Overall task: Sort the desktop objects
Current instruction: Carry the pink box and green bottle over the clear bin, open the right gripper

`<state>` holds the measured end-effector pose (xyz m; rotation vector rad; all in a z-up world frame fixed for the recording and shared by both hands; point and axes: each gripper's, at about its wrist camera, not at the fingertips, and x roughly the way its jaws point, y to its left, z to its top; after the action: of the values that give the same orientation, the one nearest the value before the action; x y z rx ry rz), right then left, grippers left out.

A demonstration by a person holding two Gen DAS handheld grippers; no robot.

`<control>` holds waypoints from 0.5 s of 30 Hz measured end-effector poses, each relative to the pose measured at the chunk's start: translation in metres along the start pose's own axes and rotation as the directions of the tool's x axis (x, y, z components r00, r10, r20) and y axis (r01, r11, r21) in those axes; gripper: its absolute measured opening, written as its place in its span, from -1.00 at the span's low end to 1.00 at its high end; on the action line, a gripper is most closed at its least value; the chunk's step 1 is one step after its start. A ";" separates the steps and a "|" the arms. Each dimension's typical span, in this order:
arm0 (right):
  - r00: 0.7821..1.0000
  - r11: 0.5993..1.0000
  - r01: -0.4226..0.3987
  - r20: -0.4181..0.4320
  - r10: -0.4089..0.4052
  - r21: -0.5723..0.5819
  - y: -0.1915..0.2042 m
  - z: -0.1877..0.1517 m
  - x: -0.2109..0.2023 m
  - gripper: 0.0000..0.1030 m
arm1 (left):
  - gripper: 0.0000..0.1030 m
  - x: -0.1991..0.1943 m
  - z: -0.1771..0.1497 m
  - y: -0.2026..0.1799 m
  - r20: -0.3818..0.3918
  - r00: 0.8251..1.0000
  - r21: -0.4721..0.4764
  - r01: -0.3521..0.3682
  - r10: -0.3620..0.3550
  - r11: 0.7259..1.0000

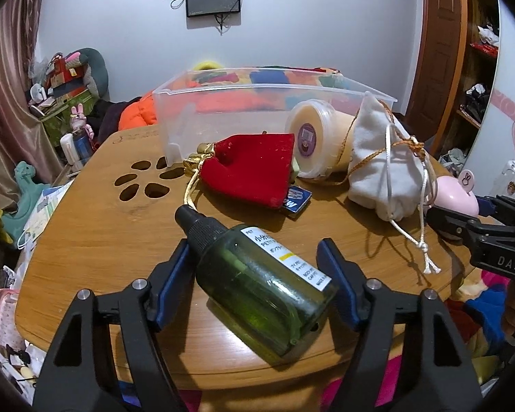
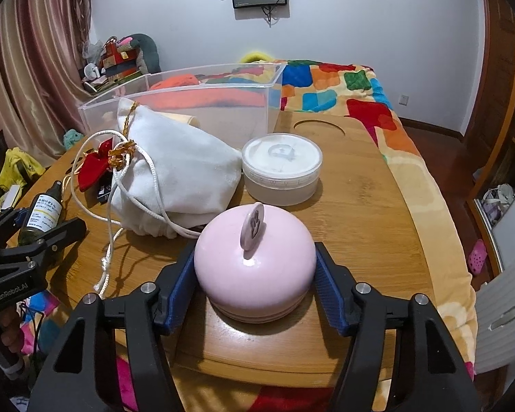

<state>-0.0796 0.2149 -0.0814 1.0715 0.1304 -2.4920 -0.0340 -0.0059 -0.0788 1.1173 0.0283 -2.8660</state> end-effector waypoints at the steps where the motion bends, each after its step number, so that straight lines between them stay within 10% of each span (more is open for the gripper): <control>1: 1.000 1.000 -0.002 -0.002 0.002 0.001 0.000 0.000 -0.001 0.17 | 0.41 0.000 0.000 0.000 0.001 1.000 0.001 -0.002 0.002 1.000; 15: 1.000 1.000 -0.014 0.028 0.014 0.000 0.002 0.007 -0.028 0.17 | 0.40 -0.022 0.006 -0.003 0.052 0.999 0.042 0.004 -0.006 0.999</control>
<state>-0.0660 0.2214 -0.0564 1.0334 0.1145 -2.4936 -0.0222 -0.0018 -0.0591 1.0507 -0.0313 -2.9119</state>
